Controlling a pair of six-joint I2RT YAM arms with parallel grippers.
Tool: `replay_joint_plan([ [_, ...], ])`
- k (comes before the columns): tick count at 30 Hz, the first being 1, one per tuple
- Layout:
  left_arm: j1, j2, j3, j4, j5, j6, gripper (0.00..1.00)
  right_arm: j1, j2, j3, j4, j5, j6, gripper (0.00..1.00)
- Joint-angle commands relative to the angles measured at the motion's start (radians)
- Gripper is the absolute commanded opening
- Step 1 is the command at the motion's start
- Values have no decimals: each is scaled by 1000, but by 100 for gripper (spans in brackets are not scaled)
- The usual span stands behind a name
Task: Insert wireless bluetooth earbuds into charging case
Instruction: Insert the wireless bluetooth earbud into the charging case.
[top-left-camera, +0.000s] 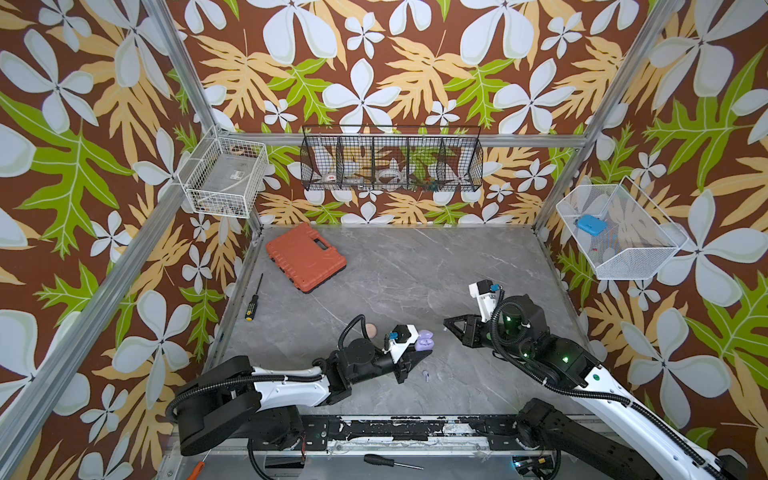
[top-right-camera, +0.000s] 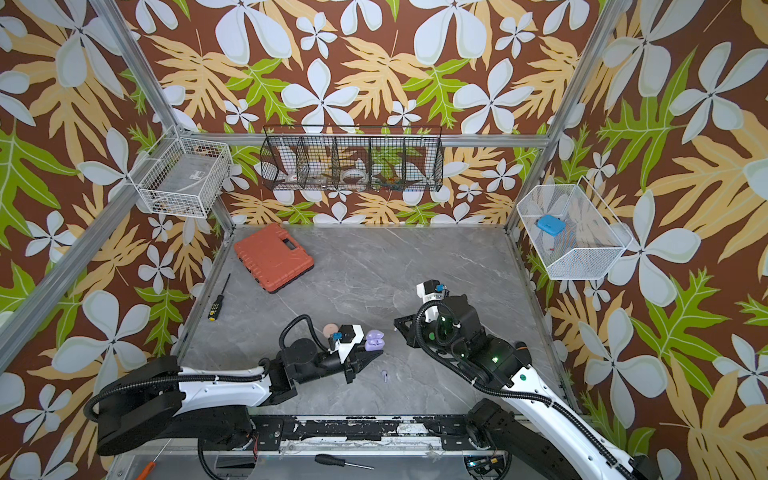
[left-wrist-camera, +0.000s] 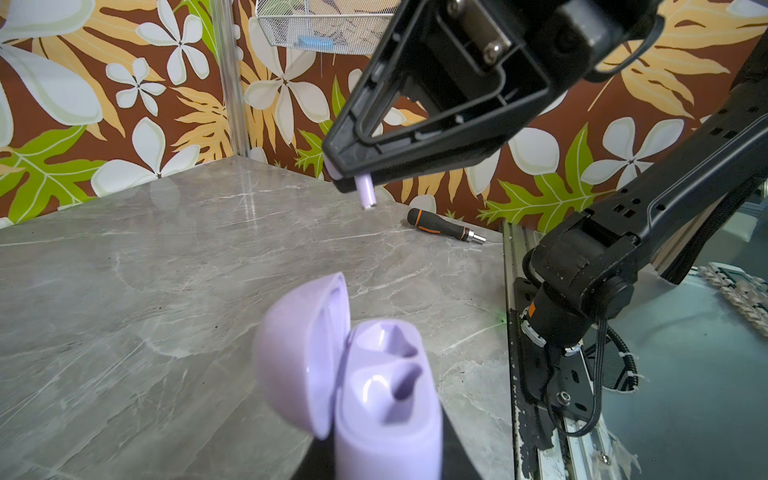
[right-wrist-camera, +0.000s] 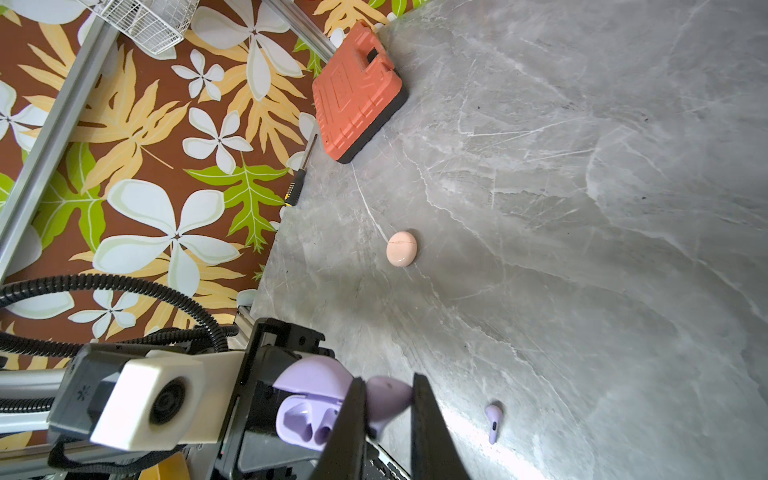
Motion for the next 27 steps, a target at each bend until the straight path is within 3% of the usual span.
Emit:
replay_joint_plan([
  [1, 2, 14, 13, 71, 17, -17, 0, 32, 3, 7, 40, 33, 9, 16],
  [27, 18, 53, 19, 130, 30, -31, 0, 123, -16, -37, 126, 70, 35, 15],
])
